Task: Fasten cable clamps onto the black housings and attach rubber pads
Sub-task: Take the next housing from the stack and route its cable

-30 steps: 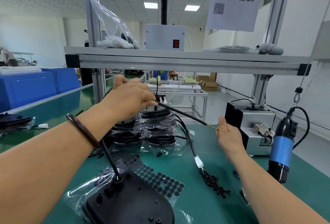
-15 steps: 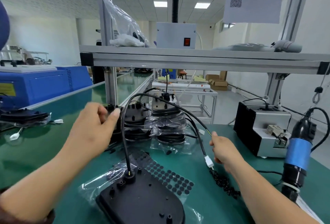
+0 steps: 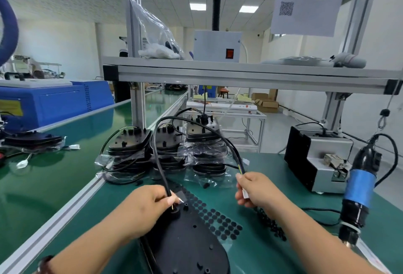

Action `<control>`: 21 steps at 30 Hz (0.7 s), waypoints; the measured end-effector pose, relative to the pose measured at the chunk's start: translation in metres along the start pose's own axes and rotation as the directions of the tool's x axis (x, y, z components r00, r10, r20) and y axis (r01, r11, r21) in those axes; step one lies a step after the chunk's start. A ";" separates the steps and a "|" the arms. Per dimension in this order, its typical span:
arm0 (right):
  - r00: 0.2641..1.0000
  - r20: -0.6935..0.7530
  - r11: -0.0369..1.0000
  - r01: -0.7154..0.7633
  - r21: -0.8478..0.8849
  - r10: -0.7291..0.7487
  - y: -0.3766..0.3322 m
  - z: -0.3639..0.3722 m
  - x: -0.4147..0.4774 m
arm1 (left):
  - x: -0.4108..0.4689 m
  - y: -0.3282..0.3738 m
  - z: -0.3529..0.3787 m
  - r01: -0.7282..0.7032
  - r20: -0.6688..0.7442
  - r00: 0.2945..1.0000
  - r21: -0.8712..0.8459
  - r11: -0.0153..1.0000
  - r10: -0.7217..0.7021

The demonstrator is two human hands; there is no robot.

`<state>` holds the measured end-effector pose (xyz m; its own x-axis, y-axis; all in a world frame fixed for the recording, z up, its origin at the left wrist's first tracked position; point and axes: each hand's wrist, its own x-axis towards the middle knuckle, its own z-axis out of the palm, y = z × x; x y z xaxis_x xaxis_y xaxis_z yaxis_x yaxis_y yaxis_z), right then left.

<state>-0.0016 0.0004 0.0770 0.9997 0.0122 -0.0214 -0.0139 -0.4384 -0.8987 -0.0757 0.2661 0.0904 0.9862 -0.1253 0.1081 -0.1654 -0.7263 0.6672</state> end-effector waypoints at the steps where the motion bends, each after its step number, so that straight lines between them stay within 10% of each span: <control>1: 1.000 -0.004 1.000 -0.007 0.005 0.007 0.001 0.000 -0.001 | 0.001 0.003 0.003 -0.013 0.021 1.000 -0.028 1.000 0.013; 18: 0.996 -0.085 0.990 0.026 0.141 -0.014 0.011 -0.004 -0.009 | 0.013 0.051 0.054 -0.135 0.199 0.963 -0.225 0.965 0.181; 21: 0.992 -0.109 0.987 0.075 0.143 -0.060 0.012 -0.003 -0.008 | 0.014 0.047 0.033 -0.082 0.021 0.996 -0.215 0.973 0.088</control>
<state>-0.0096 -0.0077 0.0675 0.9950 -0.0596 0.0801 0.0584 -0.3030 -0.9512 -0.0700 0.2076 0.0993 0.9674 -0.2032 0.1512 -0.2406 -0.5514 0.7988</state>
